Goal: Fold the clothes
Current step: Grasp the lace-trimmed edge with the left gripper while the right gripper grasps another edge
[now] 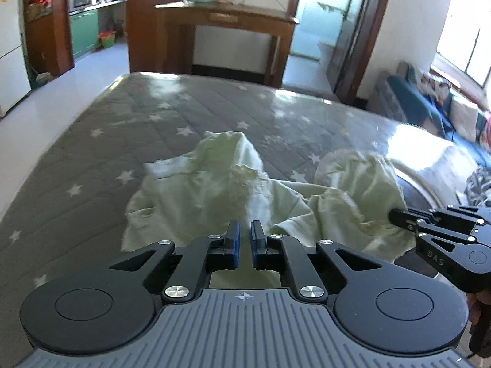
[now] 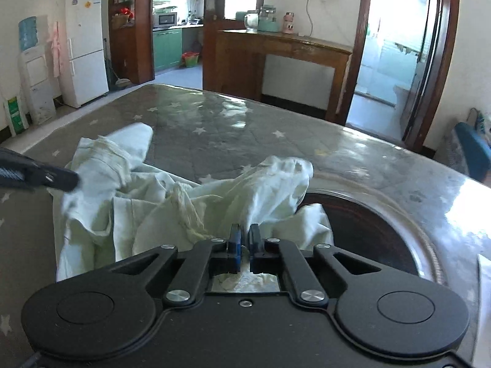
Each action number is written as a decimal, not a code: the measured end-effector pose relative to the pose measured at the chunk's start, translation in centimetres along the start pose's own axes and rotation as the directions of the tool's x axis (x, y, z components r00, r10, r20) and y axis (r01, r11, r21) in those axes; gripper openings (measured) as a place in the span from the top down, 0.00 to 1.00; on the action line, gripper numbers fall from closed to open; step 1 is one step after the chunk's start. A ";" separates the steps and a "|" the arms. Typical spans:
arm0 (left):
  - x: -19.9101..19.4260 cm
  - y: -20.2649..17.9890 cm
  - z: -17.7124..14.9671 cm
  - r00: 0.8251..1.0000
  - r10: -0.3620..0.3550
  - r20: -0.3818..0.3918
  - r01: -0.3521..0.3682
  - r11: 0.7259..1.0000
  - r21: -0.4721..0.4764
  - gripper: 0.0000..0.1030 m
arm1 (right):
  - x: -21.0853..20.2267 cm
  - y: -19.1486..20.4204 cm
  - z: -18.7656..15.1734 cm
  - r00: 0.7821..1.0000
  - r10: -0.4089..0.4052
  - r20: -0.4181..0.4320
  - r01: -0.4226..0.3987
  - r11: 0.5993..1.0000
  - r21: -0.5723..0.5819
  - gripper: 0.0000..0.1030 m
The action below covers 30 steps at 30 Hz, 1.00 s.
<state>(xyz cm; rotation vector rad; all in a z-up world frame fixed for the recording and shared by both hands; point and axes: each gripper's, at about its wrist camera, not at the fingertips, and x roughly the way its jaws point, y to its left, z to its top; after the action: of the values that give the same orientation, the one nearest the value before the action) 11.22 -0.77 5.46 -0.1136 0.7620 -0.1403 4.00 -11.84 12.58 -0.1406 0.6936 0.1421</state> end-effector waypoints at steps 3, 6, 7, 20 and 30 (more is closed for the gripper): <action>-2.5 1.7 -1.3 0.999 0.001 0.032 0.000 1.000 -0.031 0.92 | -0.2 0.2 -0.2 1.000 -0.016 0.013 0.016 1.000 -0.019 0.96; -3.9 2.9 -2.4 0.999 0.009 0.031 -0.008 0.999 -0.045 0.92 | 0.1 -0.8 -2.0 0.999 -0.023 0.032 0.024 0.999 -0.043 0.96; -4.2 3.1 -2.7 1.000 0.008 0.024 -0.007 0.999 -0.045 0.92 | 0.1 -0.1 -1.7 0.999 -0.035 0.033 0.036 0.998 -0.047 0.96; 0.6 -2.9 -0.3 0.999 -0.023 -0.039 0.025 0.998 0.064 0.48 | 5.6 -3.8 -6.5 0.999 -0.043 0.013 0.044 0.997 -0.065 0.96; 7.0 -5.4 1.4 0.988 0.093 -0.121 -0.079 0.990 0.114 0.46 | 10.2 -7.1 -8.7 1.000 -0.001 0.023 0.003 0.997 -0.075 0.96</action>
<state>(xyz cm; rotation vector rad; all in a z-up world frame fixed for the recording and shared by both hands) 16.76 -7.17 2.54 0.0327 0.8821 -0.1075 7.58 -19.49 -0.03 -0.2114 0.6656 0.1681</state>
